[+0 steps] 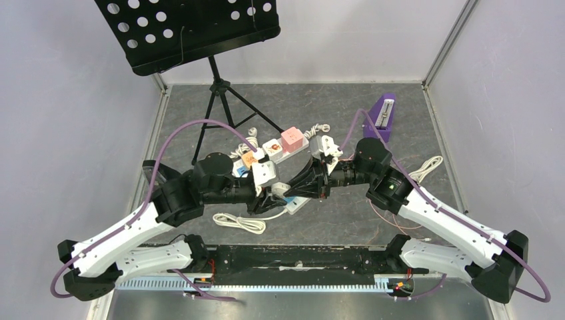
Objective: Insert the plug
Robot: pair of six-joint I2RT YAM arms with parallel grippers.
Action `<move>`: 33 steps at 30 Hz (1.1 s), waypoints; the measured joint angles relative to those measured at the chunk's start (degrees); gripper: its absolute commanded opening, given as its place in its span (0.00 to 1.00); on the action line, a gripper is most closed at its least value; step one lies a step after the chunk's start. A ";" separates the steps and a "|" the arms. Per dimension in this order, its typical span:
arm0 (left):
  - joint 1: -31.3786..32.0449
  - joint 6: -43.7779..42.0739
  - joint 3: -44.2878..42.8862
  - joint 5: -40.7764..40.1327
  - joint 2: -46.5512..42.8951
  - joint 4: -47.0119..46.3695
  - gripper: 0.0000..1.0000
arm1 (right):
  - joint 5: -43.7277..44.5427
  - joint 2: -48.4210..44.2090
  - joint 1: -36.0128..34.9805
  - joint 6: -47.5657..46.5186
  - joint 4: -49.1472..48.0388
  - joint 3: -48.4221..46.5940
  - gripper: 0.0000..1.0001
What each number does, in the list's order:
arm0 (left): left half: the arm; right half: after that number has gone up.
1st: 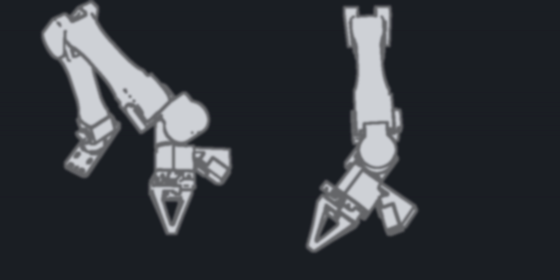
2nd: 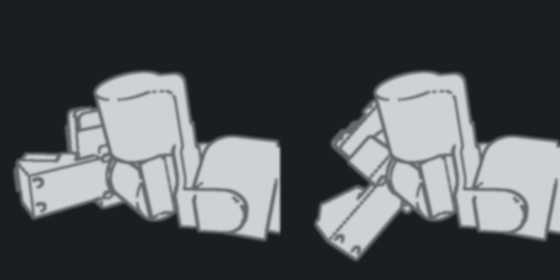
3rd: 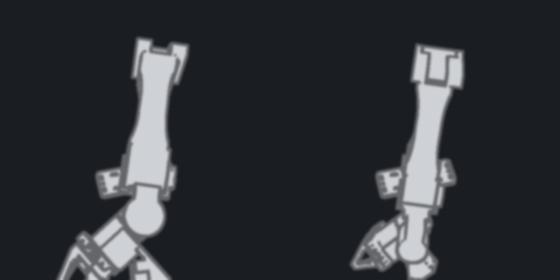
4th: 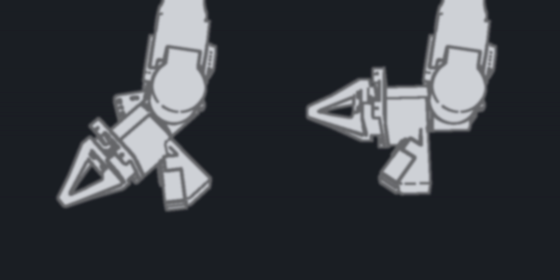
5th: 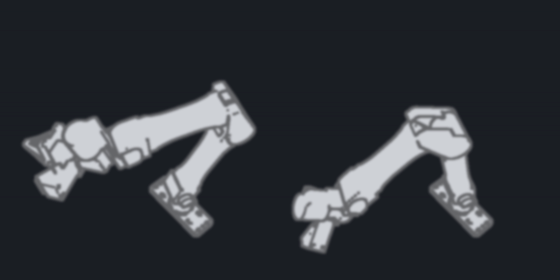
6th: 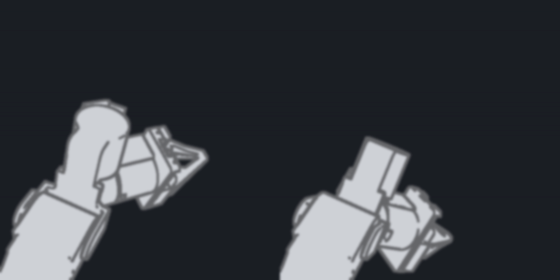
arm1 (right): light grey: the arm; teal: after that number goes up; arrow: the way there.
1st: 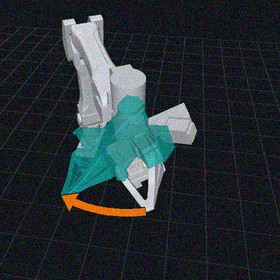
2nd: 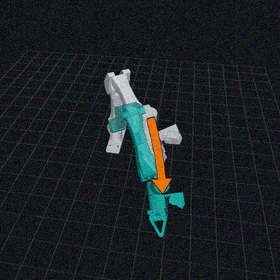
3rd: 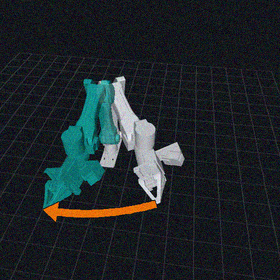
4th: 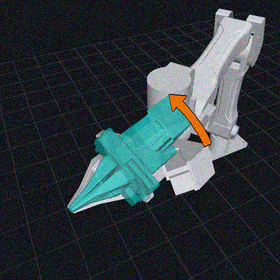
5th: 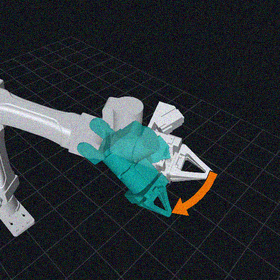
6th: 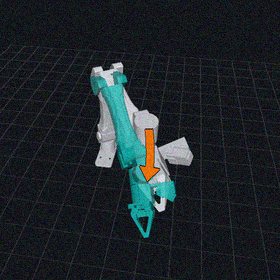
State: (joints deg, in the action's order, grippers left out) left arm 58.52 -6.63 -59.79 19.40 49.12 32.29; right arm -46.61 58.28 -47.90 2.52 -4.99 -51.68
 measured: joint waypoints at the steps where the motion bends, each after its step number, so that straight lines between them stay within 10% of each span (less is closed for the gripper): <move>1: 0.00 0.17 0.22 -0.13 -0.07 -0.50 0.41 | 0.00 0.00 0.00 0.37 -0.35 0.07 0.00; 10: 0.00 1.27 1.33 -1.31 -2.62 -2.69 0.38 | 0.07 -0.11 -0.02 1.60 -1.97 0.83 0.00; 20: 0.00 2.29 1.51 -0.66 -2.93 -2.93 0.02 | -1.03 -0.22 -0.20 1.92 -2.34 0.94 0.00; 26: 0.02 2.54 1.51 -2.29 -2.60 -3.34 0.02 | 0.70 -0.33 -0.22 3.10 -2.36 1.05 0.69; 33: 0.11 2.54 2.86 -13.60 -1.42 -3.67 0.02 | 7.56 -1.27 -0.09 4.59 -1.88 1.27 0.76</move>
State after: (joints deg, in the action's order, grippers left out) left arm 58.63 -4.10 -56.93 5.80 47.70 28.62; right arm -39.05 57.01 -47.99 7.11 -6.87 -50.41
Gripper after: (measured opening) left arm 0.275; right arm 0.730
